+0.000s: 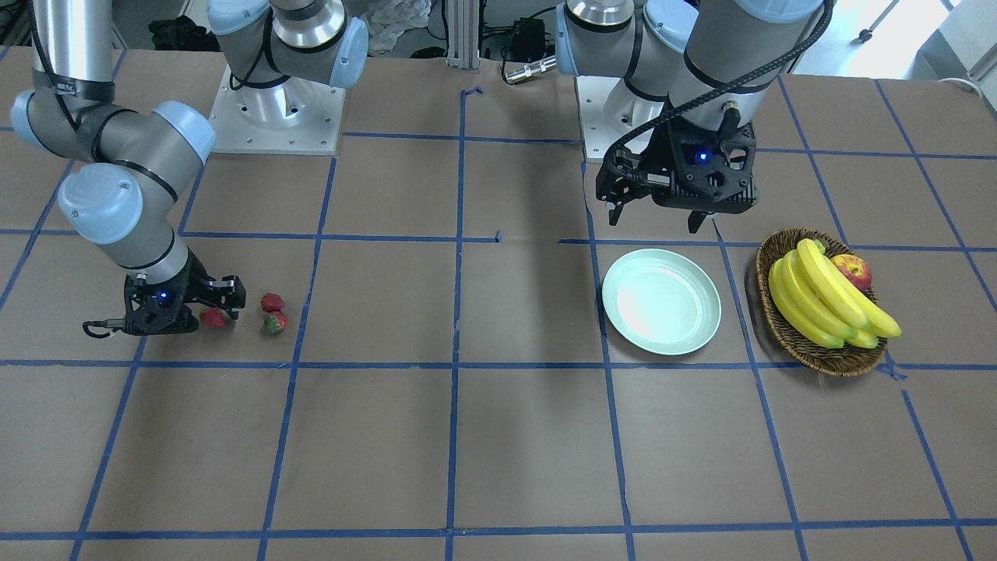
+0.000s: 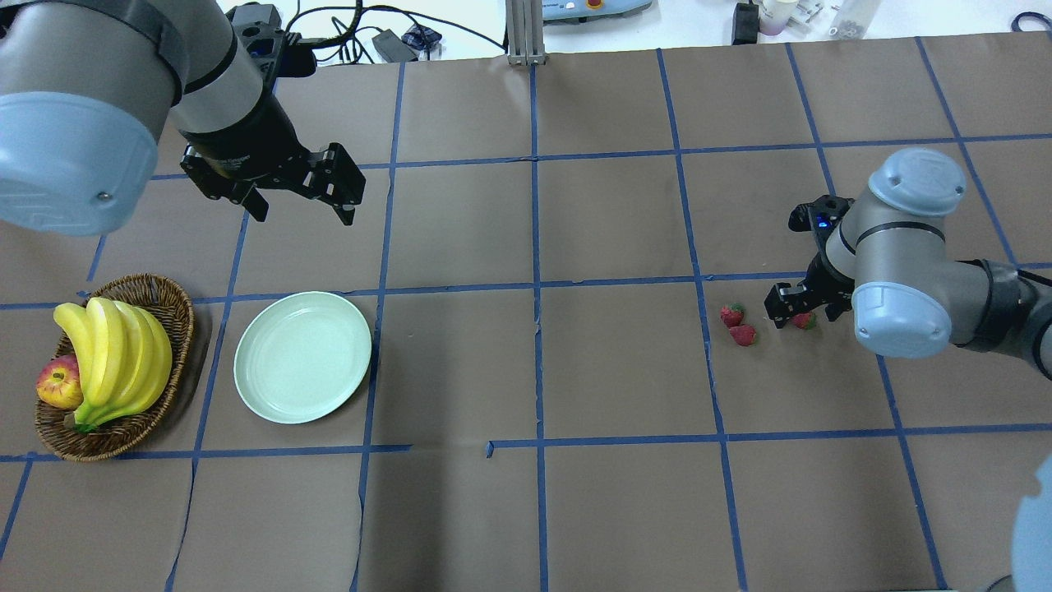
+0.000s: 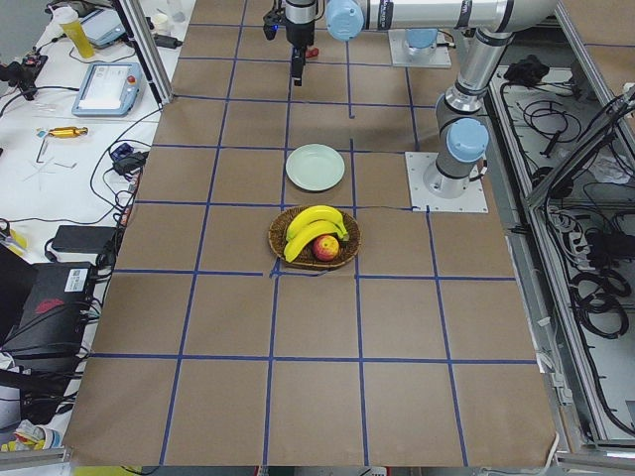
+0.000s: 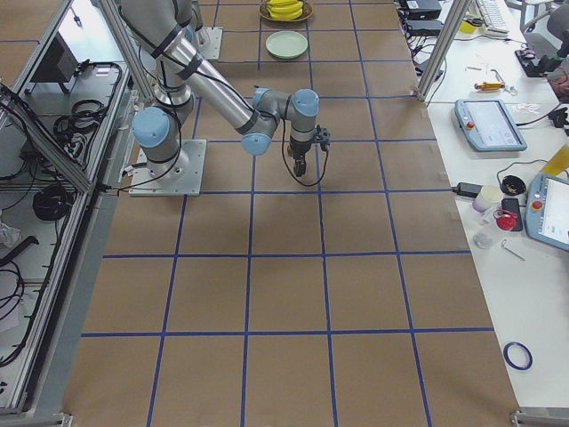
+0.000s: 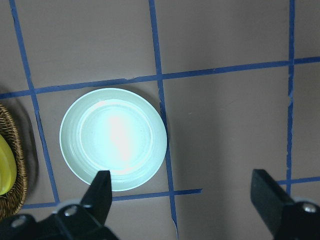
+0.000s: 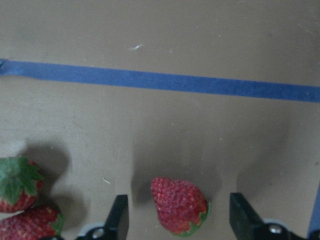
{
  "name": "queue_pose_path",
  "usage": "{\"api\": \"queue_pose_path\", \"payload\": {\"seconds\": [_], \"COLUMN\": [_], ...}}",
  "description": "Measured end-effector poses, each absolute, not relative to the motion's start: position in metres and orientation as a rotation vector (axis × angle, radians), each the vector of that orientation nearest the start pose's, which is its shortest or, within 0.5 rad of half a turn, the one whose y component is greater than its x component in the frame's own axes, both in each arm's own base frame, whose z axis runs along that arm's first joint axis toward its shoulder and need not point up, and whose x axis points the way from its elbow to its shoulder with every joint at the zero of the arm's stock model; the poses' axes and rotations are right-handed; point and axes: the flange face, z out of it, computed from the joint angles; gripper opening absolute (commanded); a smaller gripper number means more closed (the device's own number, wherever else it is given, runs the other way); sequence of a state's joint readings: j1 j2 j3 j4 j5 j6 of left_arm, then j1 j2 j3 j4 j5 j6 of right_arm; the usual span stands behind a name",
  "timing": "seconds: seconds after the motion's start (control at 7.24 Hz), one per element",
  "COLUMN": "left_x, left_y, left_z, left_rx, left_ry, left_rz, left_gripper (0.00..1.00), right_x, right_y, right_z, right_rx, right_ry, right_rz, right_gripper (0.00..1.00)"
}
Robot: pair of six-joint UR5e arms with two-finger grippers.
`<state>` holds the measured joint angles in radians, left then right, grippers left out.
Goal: Collect all strawberries into plate
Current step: 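Lower the right gripper onto the lone strawberry and close on it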
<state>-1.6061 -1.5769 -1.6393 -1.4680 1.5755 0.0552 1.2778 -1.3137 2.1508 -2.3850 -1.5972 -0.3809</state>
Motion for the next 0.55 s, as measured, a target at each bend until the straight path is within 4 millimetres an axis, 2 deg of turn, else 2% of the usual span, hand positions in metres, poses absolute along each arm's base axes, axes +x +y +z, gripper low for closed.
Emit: {"api": "queue_pose_path", "payload": {"seconds": [0.28, 0.55], "left_x": [-0.150, -0.150], "left_y": [-0.491, -0.491], "left_z": [0.461, 0.461], "left_rx": [0.142, 0.142], "left_ry": [3.134, 3.135], "left_rz": [-0.044, -0.043], "left_gripper": [1.00, 1.00], "right_x": [-0.011, -0.009], "right_y": [-0.488, -0.504], "right_z": [0.183, 0.204], "right_rx": [-0.129, -0.135], "right_ry": [3.159, 3.167], "right_rz": [0.036, -0.018], "right_gripper": [0.00, 0.00]}}
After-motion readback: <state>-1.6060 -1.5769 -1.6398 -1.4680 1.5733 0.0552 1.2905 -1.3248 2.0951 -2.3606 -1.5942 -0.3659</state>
